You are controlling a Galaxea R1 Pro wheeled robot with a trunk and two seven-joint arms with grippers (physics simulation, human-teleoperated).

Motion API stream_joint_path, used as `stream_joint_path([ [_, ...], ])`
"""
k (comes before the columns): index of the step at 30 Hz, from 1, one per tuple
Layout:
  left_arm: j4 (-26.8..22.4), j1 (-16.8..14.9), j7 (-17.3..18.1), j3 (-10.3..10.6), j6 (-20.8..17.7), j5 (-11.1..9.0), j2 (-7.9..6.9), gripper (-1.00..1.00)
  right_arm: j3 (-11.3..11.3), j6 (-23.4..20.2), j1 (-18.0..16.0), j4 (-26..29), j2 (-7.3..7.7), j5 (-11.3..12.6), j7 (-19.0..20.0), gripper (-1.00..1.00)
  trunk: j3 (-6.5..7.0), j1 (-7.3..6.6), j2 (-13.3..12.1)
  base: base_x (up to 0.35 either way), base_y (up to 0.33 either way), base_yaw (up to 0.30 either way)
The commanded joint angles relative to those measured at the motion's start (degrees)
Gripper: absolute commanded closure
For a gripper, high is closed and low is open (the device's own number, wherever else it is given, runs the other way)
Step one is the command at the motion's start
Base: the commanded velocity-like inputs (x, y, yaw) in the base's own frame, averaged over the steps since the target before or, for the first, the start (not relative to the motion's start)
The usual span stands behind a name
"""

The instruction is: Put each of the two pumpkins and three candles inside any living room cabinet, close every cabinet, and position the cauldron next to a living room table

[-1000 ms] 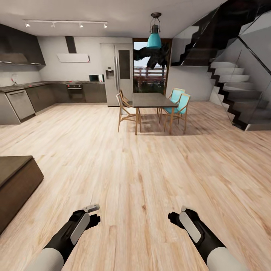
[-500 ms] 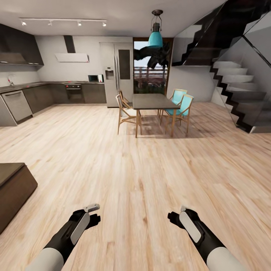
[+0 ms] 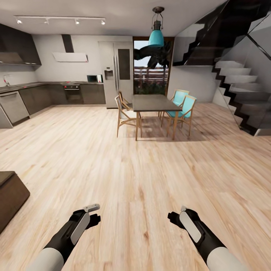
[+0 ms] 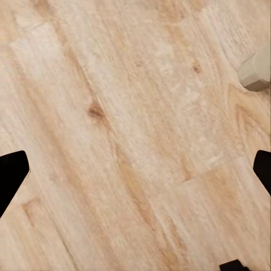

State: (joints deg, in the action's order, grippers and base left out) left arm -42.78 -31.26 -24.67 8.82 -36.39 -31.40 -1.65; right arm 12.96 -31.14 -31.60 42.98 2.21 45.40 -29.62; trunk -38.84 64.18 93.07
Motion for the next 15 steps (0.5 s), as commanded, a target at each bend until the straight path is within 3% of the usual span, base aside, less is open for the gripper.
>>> stream_joint_path([
  [1,-0.07,-0.03,-0.55,0.32,-0.09,-0.60,-0.08,-1.00,0.30,-0.07,-0.04,0.09,0.08,0.55,-0.54,-1.00,-0.06,0.03,0.03,0.340,0.000,0.000],
  [15,-0.05,-0.03,-0.55,0.37,-0.08,-0.59,-0.09,-1.00,0.23,-0.07,-0.04,0.15,0.08,0.57,-0.53,-1.00,-0.06,0.03,0.03,0.340,0.000,0.000],
])
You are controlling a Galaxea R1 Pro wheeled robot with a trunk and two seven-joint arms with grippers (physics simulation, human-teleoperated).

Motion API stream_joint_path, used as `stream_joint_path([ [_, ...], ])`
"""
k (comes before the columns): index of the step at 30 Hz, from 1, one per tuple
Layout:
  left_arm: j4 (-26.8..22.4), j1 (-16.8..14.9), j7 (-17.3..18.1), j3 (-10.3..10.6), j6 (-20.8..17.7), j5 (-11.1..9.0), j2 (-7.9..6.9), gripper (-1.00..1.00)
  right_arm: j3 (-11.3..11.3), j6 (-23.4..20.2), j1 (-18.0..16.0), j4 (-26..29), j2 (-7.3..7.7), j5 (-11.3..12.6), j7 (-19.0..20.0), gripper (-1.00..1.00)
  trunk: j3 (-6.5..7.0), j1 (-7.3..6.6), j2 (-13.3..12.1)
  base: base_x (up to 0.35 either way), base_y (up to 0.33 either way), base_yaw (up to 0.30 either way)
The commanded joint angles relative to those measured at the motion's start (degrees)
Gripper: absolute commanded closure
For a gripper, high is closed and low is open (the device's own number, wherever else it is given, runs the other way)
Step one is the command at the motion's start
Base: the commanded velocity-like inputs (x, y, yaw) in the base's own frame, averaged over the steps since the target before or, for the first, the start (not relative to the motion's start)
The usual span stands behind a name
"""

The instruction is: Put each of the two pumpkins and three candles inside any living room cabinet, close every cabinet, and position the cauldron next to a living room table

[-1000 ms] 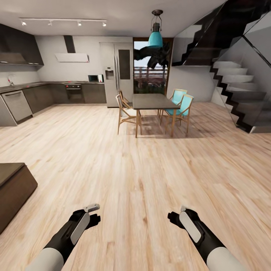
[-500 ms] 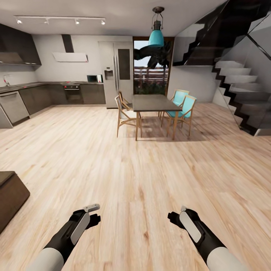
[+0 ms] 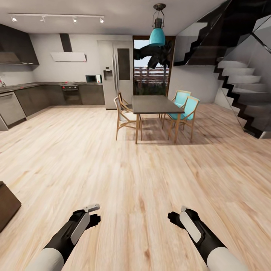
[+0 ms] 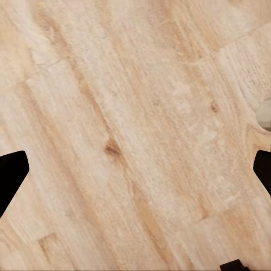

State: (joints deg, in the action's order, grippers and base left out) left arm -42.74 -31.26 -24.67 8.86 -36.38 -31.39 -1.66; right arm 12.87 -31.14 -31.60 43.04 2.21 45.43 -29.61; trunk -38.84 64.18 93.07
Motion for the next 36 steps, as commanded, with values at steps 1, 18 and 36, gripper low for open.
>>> stream_joint_path([
  [1,-0.11,-0.03,-0.55,0.34,-0.10,-0.60,-0.08,-1.00,0.32,-0.07,-0.04,0.10,0.08,0.54,-0.54,-1.00,-0.06,0.03,0.03,0.340,0.000,0.000],
  [18,-0.10,-0.03,-0.53,0.32,-0.10,-0.60,-0.07,-1.00,0.26,-0.05,-0.04,0.06,0.08,0.53,-0.54,-1.00,-0.06,0.03,0.03,0.340,0.000,0.000],
  [36,-0.15,-0.03,-0.55,0.36,-0.10,-0.58,-0.01,-1.00,0.23,0.02,-0.04,0.10,0.08,0.54,-0.54,-1.00,-0.06,0.03,0.03,0.340,0.000,0.000],
])
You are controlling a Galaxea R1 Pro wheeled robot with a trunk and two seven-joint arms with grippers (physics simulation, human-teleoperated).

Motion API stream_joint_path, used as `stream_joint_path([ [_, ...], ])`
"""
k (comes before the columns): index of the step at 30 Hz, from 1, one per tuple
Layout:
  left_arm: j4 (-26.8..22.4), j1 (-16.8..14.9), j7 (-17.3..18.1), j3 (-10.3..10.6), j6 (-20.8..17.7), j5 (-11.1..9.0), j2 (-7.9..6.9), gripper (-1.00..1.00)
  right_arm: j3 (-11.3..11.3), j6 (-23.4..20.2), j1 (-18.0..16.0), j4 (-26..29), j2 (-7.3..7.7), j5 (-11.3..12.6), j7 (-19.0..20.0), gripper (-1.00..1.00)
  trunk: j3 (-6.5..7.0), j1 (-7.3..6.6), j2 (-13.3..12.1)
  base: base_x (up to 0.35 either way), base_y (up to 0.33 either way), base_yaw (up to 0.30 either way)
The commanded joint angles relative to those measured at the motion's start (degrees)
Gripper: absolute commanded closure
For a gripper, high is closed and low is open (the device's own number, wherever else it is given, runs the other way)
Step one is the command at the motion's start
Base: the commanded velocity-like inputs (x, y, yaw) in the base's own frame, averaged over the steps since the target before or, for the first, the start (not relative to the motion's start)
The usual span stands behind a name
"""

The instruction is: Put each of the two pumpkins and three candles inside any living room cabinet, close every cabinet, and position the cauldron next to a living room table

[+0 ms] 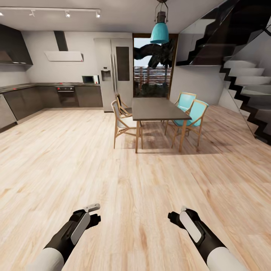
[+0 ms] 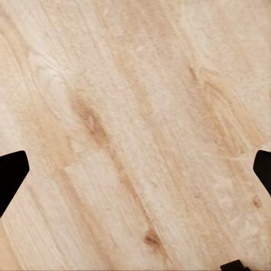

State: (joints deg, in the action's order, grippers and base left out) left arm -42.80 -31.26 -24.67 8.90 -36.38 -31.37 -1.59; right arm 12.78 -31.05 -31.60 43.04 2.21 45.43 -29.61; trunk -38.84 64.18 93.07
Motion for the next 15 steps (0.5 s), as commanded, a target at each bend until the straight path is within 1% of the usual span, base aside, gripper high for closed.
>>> stream_joint_path([
  [1,-0.09,-0.03,-0.55,0.33,-0.10,-0.61,-0.08,-1.00,0.32,-0.07,-0.04,0.10,0.08,0.54,-0.54,-1.00,-0.06,0.03,0.03,0.341,0.000,0.000],
  [15,-0.09,-0.03,-0.55,0.31,-0.10,-0.62,-0.09,-1.00,0.24,-0.07,-0.04,0.12,0.08,0.51,-0.54,-1.00,-0.06,0.03,0.03,0.341,0.000,0.002],
])
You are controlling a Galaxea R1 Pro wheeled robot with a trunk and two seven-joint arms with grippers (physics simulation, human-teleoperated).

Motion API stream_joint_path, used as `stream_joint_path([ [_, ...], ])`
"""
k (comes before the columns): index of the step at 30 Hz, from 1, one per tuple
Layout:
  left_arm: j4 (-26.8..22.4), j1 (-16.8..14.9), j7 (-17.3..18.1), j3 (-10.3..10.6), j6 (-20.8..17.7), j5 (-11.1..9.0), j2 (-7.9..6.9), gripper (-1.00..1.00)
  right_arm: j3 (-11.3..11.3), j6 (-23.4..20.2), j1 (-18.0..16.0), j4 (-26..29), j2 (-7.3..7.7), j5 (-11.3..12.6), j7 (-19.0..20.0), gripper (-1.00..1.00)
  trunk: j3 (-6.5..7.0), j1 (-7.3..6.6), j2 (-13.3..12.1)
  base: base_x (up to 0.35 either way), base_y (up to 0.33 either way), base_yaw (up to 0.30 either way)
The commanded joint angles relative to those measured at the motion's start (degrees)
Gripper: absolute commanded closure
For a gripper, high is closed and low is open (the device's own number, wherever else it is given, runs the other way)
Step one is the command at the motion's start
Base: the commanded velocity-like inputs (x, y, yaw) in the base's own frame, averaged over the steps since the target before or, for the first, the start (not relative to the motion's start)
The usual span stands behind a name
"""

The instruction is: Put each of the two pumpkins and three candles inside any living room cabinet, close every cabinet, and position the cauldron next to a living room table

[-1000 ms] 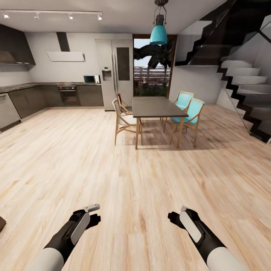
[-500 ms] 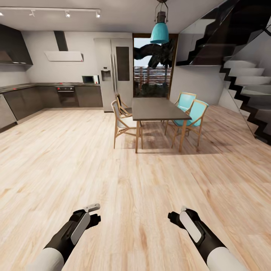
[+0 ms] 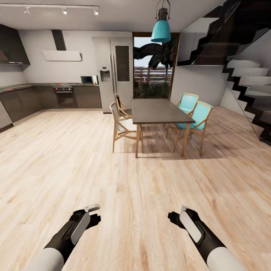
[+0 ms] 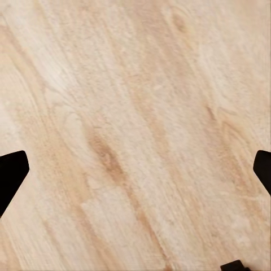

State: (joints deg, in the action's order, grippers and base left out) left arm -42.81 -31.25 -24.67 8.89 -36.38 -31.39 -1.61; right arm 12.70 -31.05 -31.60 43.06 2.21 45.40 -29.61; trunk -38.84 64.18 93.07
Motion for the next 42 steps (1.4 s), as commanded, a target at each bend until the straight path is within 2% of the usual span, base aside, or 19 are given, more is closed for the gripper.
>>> stream_joint_path([
  [1,-0.08,-0.04,-0.54,0.33,-0.10,-0.60,-0.07,-1.00,0.34,-0.07,-0.04,0.10,0.06,0.55,-0.54,-1.00,-0.06,0.03,0.03,0.341,0.000,0.081],
  [12,-0.61,0.02,-0.47,0.30,-0.10,-0.60,-0.12,-1.00,0.57,-0.07,-0.04,0.06,-0.01,0.48,-0.54,-1.00,-0.06,0.03,0.03,0.295,0.000,0.248],
  [32,-1.15,0.05,-0.52,0.34,-0.10,-0.60,-0.15,-1.00,0.66,-0.07,-0.04,0.05,-0.01,0.48,-0.54,-1.00,-0.06,0.03,0.03,0.140,0.000,0.288],
  [42,-1.21,0.05,-0.48,0.34,-0.10,-0.60,-0.13,-1.00,0.66,-0.07,-0.04,0.01,-0.01,0.48,-0.54,-1.00,-0.06,0.03,0.03,0.236,-0.022,0.289],
])
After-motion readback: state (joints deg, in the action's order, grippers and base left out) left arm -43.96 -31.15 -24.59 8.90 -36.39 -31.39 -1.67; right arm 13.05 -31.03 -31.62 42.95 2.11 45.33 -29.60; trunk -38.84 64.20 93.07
